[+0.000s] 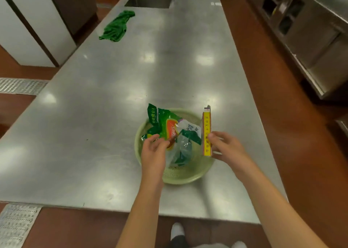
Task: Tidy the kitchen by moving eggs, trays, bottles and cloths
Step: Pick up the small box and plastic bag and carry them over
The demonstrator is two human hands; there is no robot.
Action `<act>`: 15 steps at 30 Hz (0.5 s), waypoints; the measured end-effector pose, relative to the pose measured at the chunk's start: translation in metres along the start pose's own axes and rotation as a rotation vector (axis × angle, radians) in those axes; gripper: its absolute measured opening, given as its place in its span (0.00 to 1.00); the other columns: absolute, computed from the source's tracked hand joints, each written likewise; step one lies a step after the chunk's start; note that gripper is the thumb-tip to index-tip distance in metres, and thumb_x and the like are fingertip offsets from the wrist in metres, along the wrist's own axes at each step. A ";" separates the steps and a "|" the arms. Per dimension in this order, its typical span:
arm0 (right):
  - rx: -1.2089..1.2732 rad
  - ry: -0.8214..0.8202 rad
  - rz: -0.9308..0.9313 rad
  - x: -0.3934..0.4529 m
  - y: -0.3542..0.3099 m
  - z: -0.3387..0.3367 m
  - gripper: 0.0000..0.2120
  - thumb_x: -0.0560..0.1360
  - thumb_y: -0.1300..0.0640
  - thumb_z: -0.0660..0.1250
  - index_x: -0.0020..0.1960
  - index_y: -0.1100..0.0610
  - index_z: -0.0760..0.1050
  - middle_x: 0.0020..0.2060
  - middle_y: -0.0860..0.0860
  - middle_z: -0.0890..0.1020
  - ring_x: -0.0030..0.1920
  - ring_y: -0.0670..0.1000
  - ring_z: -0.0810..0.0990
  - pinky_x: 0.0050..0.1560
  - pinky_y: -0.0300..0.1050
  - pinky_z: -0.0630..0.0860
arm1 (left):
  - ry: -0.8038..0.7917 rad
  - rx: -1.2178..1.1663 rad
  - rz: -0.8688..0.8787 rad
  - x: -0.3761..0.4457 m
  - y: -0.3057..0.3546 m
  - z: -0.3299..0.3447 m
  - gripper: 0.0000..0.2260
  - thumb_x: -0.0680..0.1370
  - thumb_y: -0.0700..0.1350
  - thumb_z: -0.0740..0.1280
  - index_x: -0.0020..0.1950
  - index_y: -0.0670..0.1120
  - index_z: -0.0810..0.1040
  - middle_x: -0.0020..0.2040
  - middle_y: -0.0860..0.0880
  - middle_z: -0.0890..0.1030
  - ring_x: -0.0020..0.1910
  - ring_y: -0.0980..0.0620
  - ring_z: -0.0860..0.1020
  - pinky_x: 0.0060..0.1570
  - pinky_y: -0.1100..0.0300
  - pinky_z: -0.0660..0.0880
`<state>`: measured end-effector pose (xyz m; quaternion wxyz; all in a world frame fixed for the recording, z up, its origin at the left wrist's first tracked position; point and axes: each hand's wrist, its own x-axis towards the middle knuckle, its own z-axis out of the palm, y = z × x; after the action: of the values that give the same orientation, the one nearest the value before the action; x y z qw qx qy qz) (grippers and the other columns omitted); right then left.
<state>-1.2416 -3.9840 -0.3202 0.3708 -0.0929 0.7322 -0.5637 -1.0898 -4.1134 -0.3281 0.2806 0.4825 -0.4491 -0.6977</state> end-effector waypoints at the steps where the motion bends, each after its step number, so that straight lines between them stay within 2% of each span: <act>1: -0.025 0.020 0.005 0.000 0.002 0.002 0.24 0.77 0.48 0.70 0.68 0.57 0.72 0.44 0.51 0.85 0.38 0.44 0.85 0.42 0.42 0.81 | -0.005 0.000 -0.004 0.002 0.001 -0.002 0.14 0.78 0.42 0.70 0.63 0.50 0.76 0.55 0.53 0.82 0.54 0.56 0.80 0.59 0.55 0.76; 4: -0.055 0.039 0.050 0.001 0.009 0.006 0.26 0.77 0.50 0.70 0.71 0.59 0.68 0.48 0.54 0.84 0.40 0.47 0.85 0.37 0.38 0.80 | -0.019 0.012 -0.029 0.002 0.000 -0.005 0.10 0.79 0.43 0.69 0.60 0.51 0.77 0.55 0.52 0.83 0.55 0.55 0.81 0.63 0.52 0.75; 6: -0.063 0.055 0.080 0.003 0.015 0.009 0.25 0.78 0.53 0.70 0.71 0.60 0.68 0.51 0.57 0.83 0.40 0.48 0.85 0.37 0.40 0.81 | -0.023 0.021 -0.037 0.000 -0.003 -0.007 0.08 0.79 0.44 0.70 0.56 0.53 0.78 0.55 0.52 0.83 0.55 0.55 0.81 0.62 0.52 0.76; 9: -0.139 0.094 0.091 0.007 0.025 0.013 0.24 0.77 0.55 0.71 0.70 0.60 0.69 0.54 0.58 0.83 0.42 0.54 0.86 0.45 0.52 0.84 | -0.023 0.011 -0.017 -0.003 -0.007 -0.013 0.07 0.79 0.44 0.69 0.56 0.52 0.79 0.56 0.50 0.84 0.56 0.53 0.82 0.61 0.52 0.77; 11: -0.229 0.134 0.072 0.005 0.030 0.015 0.26 0.73 0.53 0.73 0.68 0.60 0.71 0.53 0.56 0.83 0.45 0.56 0.85 0.51 0.61 0.82 | -0.015 -0.021 0.014 -0.005 -0.005 -0.017 0.08 0.80 0.43 0.68 0.58 0.48 0.79 0.56 0.49 0.84 0.56 0.52 0.83 0.58 0.53 0.78; 13: -0.287 0.155 0.059 0.007 0.037 0.015 0.30 0.69 0.48 0.73 0.67 0.58 0.71 0.54 0.54 0.82 0.50 0.57 0.84 0.55 0.62 0.80 | -0.009 -0.044 0.040 -0.005 -0.001 -0.019 0.08 0.80 0.42 0.67 0.59 0.45 0.80 0.55 0.48 0.85 0.55 0.52 0.83 0.55 0.56 0.79; 15: -0.301 0.162 0.054 0.005 0.036 0.017 0.29 0.69 0.49 0.73 0.67 0.56 0.71 0.55 0.54 0.81 0.52 0.56 0.83 0.56 0.61 0.79 | -0.012 -0.054 0.052 -0.005 0.002 -0.021 0.08 0.80 0.42 0.66 0.58 0.45 0.80 0.55 0.47 0.85 0.55 0.52 0.84 0.54 0.56 0.80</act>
<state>-1.2241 -3.9867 -0.3564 0.3074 -0.0818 0.8381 -0.4432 -1.0685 -4.1177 -0.3272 0.3087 0.4589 -0.4442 -0.7049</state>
